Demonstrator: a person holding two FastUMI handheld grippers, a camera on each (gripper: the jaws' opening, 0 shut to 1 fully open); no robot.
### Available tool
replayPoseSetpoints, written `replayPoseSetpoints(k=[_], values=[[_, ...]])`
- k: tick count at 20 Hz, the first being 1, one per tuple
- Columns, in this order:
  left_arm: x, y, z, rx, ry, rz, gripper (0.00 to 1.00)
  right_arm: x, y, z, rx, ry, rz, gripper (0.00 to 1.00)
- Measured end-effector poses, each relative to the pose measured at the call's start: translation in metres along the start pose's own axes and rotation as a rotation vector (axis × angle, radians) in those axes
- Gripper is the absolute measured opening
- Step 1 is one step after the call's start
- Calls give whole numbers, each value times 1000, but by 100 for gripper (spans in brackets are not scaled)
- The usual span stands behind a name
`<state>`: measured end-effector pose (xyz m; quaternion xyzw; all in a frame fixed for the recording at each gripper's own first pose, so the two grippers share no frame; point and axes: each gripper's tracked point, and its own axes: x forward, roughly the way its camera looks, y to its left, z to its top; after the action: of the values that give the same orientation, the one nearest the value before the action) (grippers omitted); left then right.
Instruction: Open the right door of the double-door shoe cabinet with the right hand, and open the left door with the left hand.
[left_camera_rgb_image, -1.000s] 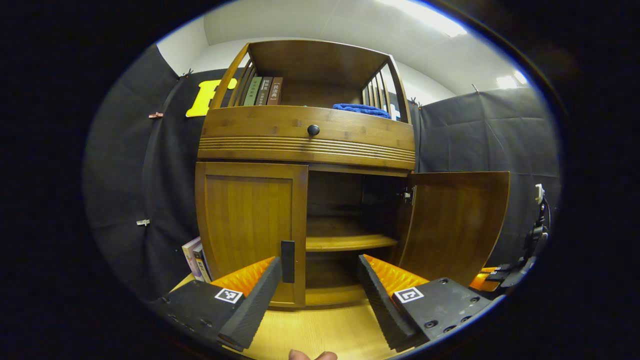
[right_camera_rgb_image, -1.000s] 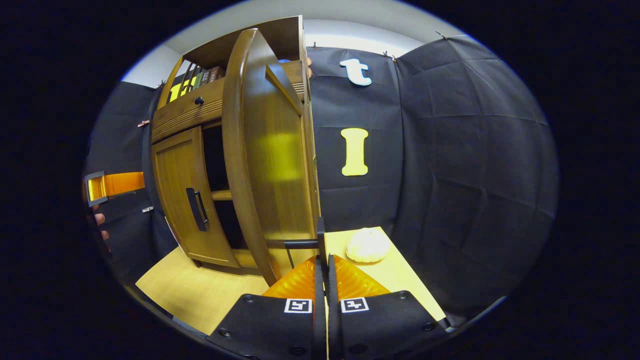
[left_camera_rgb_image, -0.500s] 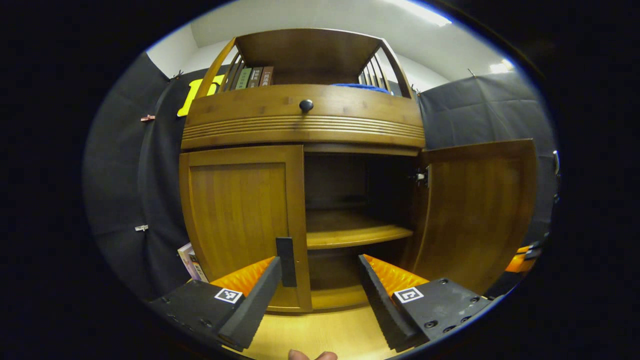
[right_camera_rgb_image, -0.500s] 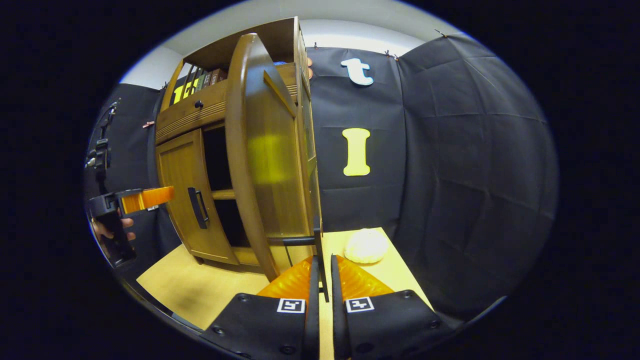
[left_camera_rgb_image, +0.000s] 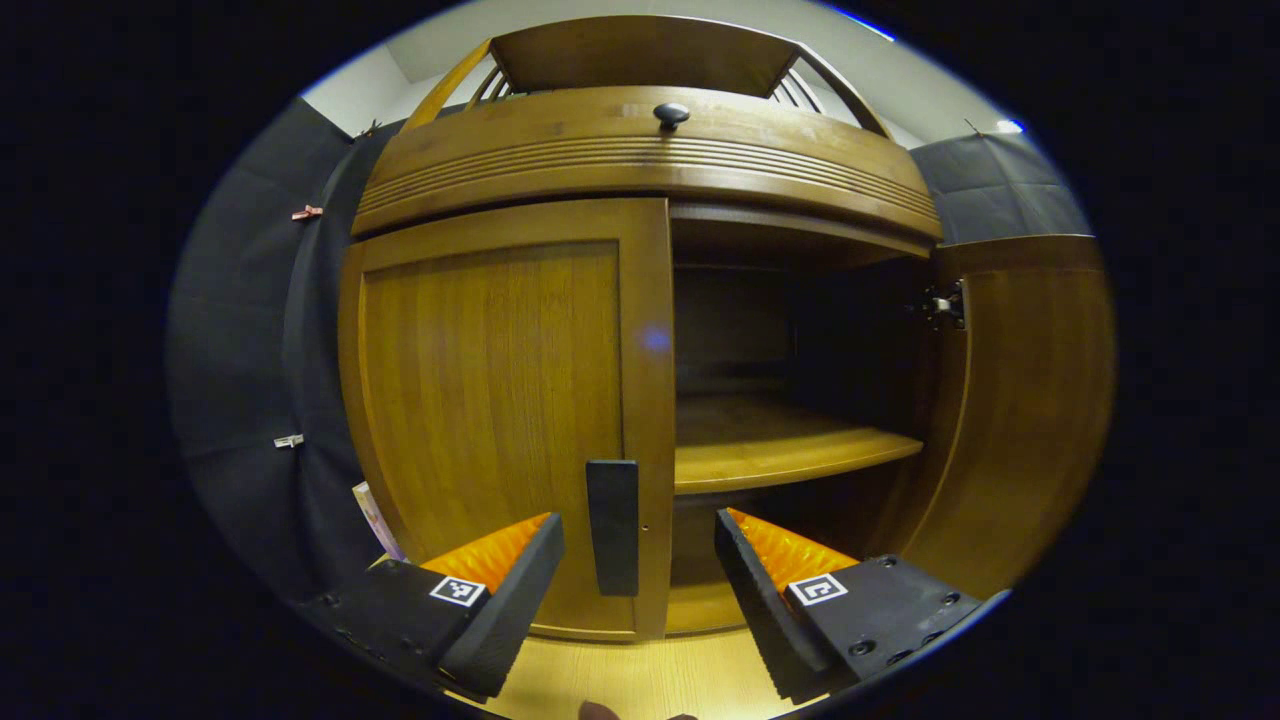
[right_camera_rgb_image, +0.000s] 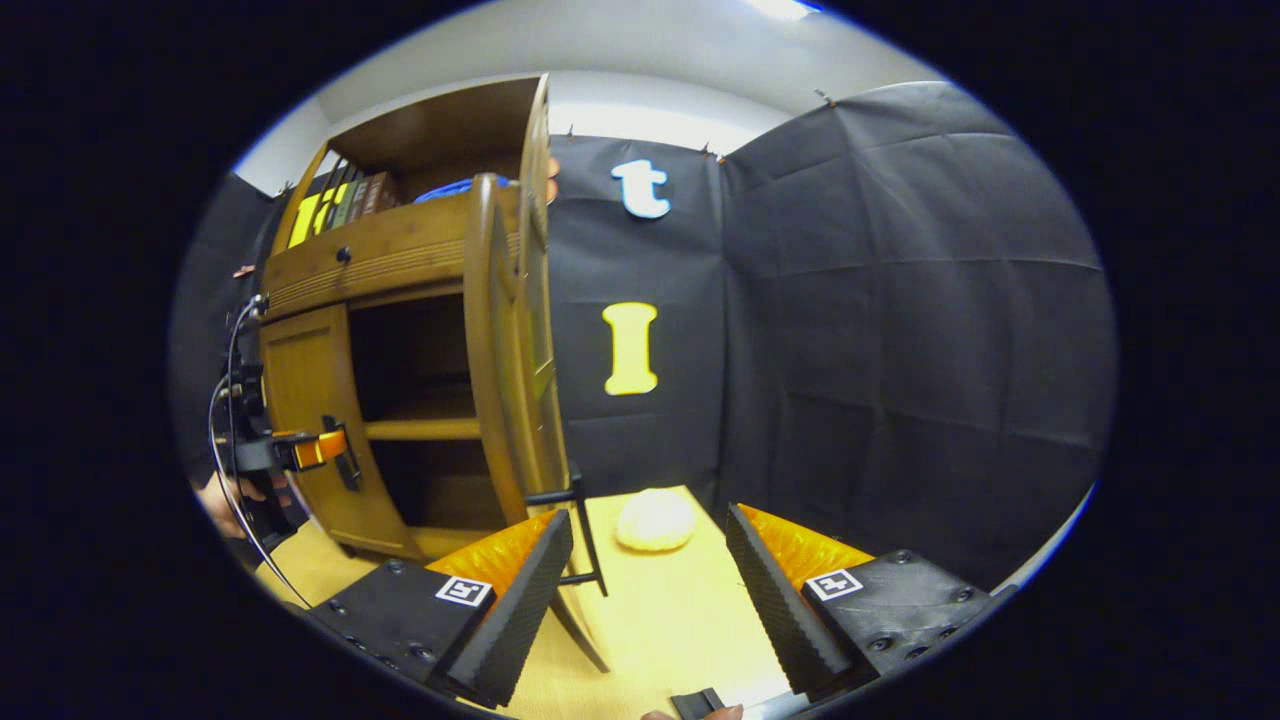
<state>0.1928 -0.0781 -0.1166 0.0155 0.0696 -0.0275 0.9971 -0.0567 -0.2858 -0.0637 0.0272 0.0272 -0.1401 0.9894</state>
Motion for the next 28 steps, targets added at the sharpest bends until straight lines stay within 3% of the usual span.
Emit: replayPoseSetpoints(k=[1, 2, 5, 7, 10, 12, 16, 28], values=[[9, 3, -1, -1, -2, 3, 94, -5, 0, 9, -5, -36, -18, 100], [18, 6, -3, 2, 1, 10, 92, -12, 1, 15, -13, -60, -33, 92], [37, 10, -12, 7, 17, 13, 85, -23, 12, 17, 4, -34, -19, 100], [44, 12, -15, 0, 23, 9, 74, -32, 16, 21, -8, -36, -26, 98], [46, 15, -16, -2, 24, 10, 44, -44, 30, 28, -45, -67, -26, 98], [48, 16, -19, -3, 41, -8, 35, -48, 43, 35, -61, -85, -19, 98], [32, 18, -19, 4, 62, -33, 33, -51, 72, 40, -77, -101, 11, 98], [-78, 60, -36, -54, 99, -52, 32, -42, 147, 34, -66, -100, 129, 98]])
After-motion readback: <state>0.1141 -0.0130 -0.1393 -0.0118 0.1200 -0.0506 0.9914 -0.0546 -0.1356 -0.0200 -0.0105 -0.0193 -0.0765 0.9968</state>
